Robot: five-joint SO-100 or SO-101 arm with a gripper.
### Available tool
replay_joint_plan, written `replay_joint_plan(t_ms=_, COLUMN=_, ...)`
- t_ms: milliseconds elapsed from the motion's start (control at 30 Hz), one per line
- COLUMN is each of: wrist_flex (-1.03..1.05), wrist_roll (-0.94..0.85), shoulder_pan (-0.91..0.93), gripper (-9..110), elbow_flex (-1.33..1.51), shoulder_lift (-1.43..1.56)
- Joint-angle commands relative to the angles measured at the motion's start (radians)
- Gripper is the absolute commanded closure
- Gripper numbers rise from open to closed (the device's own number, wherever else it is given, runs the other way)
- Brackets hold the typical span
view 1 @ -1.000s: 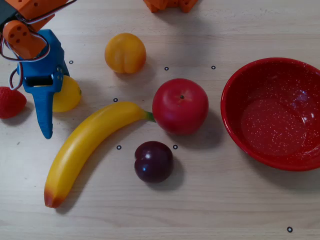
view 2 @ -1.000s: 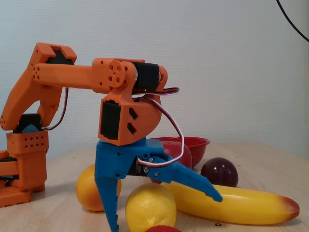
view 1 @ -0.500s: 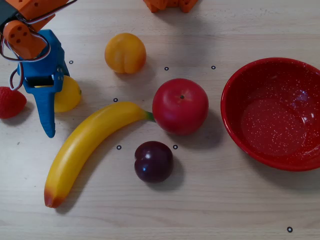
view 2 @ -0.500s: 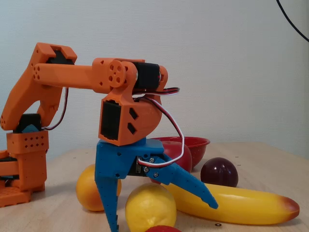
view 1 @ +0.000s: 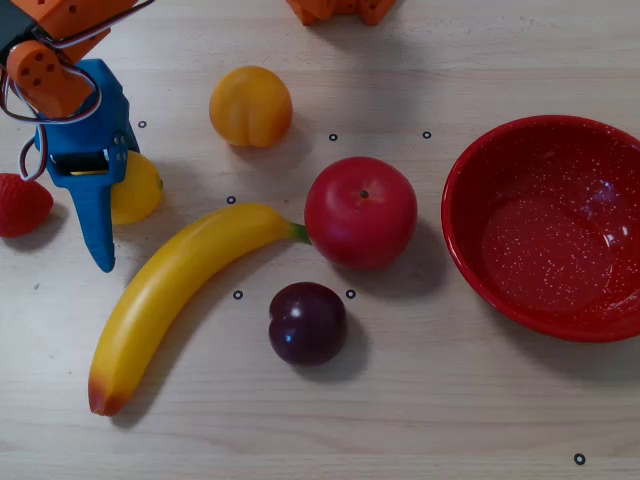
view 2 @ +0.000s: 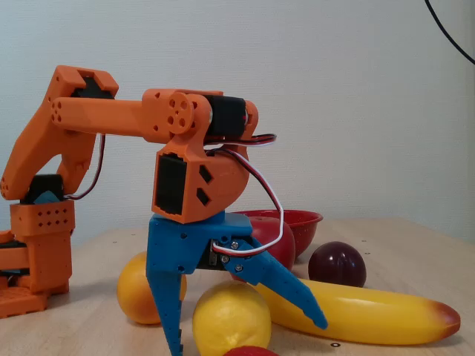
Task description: Put the lemon in the red bowl.
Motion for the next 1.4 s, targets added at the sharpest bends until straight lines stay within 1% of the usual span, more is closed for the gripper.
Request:
replay_joint_plan(t_ms=0, wrist_flex=0.012, wrist_roll=-0.006, shoulder_pan=0.018, gripper=47, elbow_flex=-0.110, shoulder_lift=0.057)
replay_joint_plan(t_ms=367, wrist_flex=0.017, wrist_roll=-0.008, shoulder_pan=0.017, gripper=53, elbow_flex=-0.110, shoulder_lift=0.058)
replay_joint_plan(t_ms=900, wrist_flex=0.032, wrist_roll=-0.003, shoulder_pan=0.015, gripper=65, elbow_flex=-0.109, shoulder_lift=0.066)
replay_joint_plan(t_ms=1067, wrist_flex=0.037, wrist_roll=0.003, shoulder_pan=0.015, gripper=72, elbow_flex=-0.107, shoulder_lift=0.069)
replay_joint_plan(t_ms=1167, wrist_flex=0.038, wrist_roll=0.015, shoulder_pan=0.017, gripper=79, elbow_flex=-0.107, shoulder_lift=0.069)
replay_joint_plan(t_ms=1233, wrist_flex=0.043, wrist_roll=0.034, shoulder_pan=0.017, gripper=88, elbow_flex=-0.104, shoulder_lift=0.069)
replay_joint_plan(t_ms=1300, wrist_flex=0.049, wrist_roll=0.041, shoulder_pan=0.020, gripper=101, elbow_flex=-0.103, shoulder_lift=0.071)
replay_joint_plan(t_ms=1367, wrist_flex=0.064, wrist_roll=0.031, shoulder_pan=0.021, gripper=101, elbow_flex=-0.107, shoulder_lift=0.080)
